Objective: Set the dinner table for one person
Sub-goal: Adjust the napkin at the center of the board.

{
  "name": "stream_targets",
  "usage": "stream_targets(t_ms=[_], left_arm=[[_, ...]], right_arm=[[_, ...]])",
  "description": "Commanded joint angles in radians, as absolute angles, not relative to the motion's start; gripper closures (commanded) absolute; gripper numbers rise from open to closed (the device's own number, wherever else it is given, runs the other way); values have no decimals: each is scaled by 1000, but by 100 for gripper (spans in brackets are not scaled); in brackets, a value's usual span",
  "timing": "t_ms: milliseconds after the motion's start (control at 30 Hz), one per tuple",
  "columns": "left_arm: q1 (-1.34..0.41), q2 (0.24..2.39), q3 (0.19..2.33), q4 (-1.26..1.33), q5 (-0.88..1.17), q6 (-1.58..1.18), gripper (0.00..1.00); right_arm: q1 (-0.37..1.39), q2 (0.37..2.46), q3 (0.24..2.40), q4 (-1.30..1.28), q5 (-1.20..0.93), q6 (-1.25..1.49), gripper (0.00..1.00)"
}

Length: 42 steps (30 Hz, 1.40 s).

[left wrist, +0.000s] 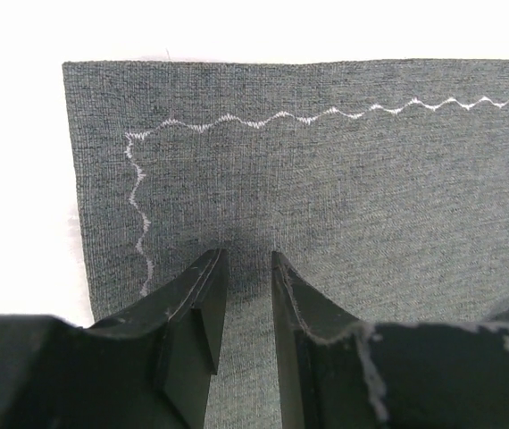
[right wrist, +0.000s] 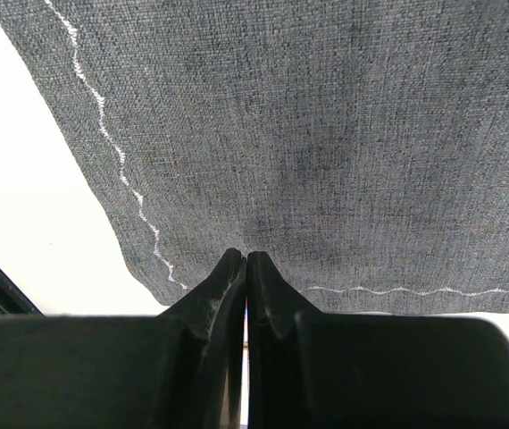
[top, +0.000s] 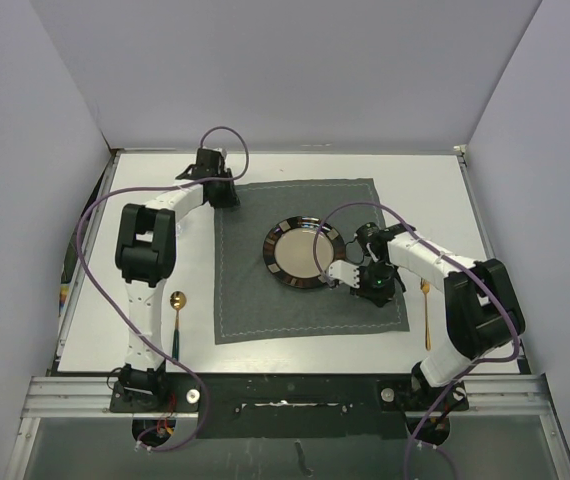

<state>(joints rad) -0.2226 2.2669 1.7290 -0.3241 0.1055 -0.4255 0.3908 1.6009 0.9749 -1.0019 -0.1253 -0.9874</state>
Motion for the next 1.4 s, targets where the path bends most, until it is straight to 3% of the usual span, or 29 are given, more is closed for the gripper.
stream_targets(t_ms=[0,700,1367], left_arm=[[-217,2323,1787,-296,87,-413,75],[-174,2468,1990,-420,109,-411,75],[-175,2456,1935,-380,146,-417,76]], right_arm=[[379,1613,1011,-987,-154,-975,100],[408,1702,1025,-953,-213,-918,100],[438,1703,1033,-964,-209,-893,100]])
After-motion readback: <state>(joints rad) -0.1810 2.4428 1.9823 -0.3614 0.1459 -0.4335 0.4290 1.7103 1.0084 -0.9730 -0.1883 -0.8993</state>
